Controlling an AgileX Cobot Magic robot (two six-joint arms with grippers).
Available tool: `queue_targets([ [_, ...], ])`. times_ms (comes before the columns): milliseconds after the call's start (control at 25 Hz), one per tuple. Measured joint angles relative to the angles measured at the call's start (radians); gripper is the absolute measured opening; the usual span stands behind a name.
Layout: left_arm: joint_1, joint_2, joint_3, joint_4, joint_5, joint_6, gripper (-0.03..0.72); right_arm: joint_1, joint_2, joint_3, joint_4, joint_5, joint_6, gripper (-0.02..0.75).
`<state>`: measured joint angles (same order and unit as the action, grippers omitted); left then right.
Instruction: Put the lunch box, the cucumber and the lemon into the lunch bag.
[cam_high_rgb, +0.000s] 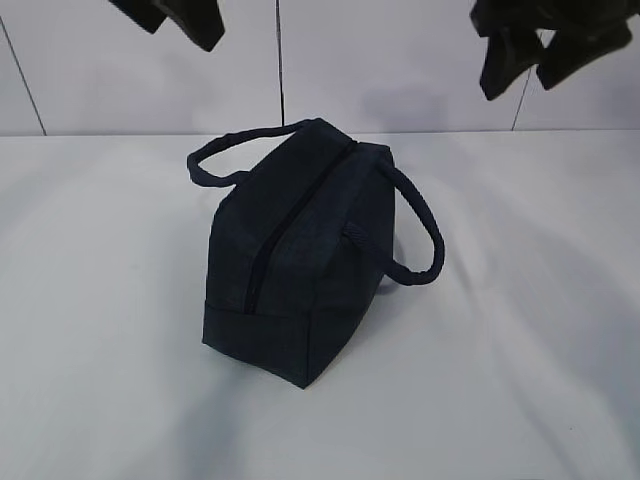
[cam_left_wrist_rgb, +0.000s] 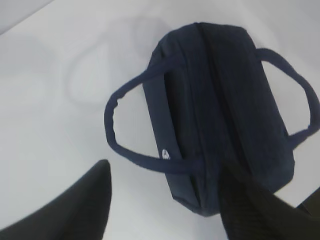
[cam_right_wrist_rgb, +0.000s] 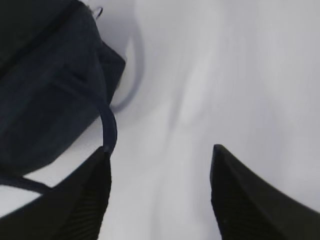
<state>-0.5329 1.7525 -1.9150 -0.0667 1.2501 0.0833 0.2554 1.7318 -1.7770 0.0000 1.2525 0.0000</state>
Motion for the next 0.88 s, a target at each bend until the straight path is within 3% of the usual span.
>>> queue_targets([
  [240,0.000,-0.165,0.183,0.004,0.004,-0.005,0.399,0.000,-0.215,0.206,-0.005,0.000,0.000,0.468],
  [520,0.000,-0.323,0.280,0.004,0.007,-0.005,0.307,0.000,-0.468,0.407,-0.005,0.000,0.000,0.468],
  [880,0.000,-0.538,0.441,0.004,0.008,-0.014,0.272,0.000,-0.788,0.598,-0.005,0.004,0.000,0.468],
])
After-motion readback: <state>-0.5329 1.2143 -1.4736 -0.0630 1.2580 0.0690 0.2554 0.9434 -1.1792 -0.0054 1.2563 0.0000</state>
